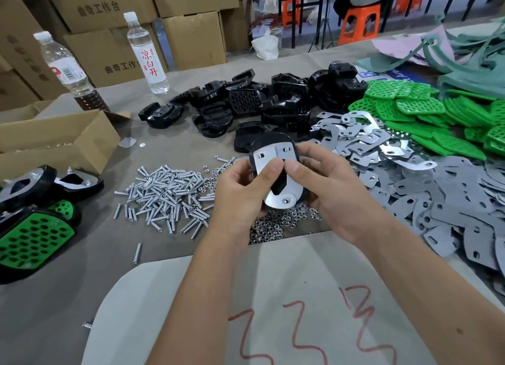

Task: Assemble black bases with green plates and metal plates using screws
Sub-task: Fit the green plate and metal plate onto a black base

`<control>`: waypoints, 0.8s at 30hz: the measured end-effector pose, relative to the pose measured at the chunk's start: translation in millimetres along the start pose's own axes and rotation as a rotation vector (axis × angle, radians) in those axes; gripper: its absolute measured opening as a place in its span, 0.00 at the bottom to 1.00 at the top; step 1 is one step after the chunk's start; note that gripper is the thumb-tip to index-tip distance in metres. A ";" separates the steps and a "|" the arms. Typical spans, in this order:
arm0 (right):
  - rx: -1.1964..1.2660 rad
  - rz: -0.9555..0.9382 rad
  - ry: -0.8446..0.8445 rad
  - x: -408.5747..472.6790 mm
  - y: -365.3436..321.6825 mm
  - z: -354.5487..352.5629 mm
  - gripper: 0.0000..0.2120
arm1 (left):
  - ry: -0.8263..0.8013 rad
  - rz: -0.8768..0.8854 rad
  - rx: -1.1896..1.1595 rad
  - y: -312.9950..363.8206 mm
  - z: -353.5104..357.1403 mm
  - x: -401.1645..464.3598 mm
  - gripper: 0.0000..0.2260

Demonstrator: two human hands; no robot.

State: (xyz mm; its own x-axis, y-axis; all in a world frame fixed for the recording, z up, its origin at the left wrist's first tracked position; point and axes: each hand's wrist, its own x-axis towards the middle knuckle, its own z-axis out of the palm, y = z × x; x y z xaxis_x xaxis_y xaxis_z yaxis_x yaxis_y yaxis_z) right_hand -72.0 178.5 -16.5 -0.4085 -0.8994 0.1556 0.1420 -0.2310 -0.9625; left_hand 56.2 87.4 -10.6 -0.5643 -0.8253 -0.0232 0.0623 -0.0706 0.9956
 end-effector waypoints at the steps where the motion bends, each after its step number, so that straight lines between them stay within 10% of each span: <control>1: 0.007 0.001 -0.004 0.2 -0.2 -0.2 0.12 | 0.023 -0.006 -0.021 0.5 0.6 0.5 0.19; 9: -0.125 0.014 0.090 3.2 3.4 -1.0 0.09 | 0.066 0.002 -0.038 1.4 1.6 0.9 0.23; 14: -0.175 -0.007 0.061 2.9 -0.5 -2.7 0.08 | -0.023 0.007 -0.099 2.8 -5.8 0.8 0.08; 20: -1.236 -0.075 -0.144 0.7 -7.8 -25.0 0.07 | 0.233 -0.017 -0.253 2.7 -17.5 8.7 0.05; 24: -1.234 -0.039 -0.219 -0.6 -6.0 -18.1 0.07 | 0.317 -0.038 -0.279 1.3 -23.0 12.0 0.09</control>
State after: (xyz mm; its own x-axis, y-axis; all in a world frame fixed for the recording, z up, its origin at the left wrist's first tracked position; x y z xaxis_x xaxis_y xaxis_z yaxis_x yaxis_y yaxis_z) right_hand -88.9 187.1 -14.8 -0.2186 -0.9697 0.1089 -0.8528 0.1356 -0.5042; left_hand 68.5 64.4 -11.6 -0.2921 -0.9476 -0.1296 0.2916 -0.2174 0.9315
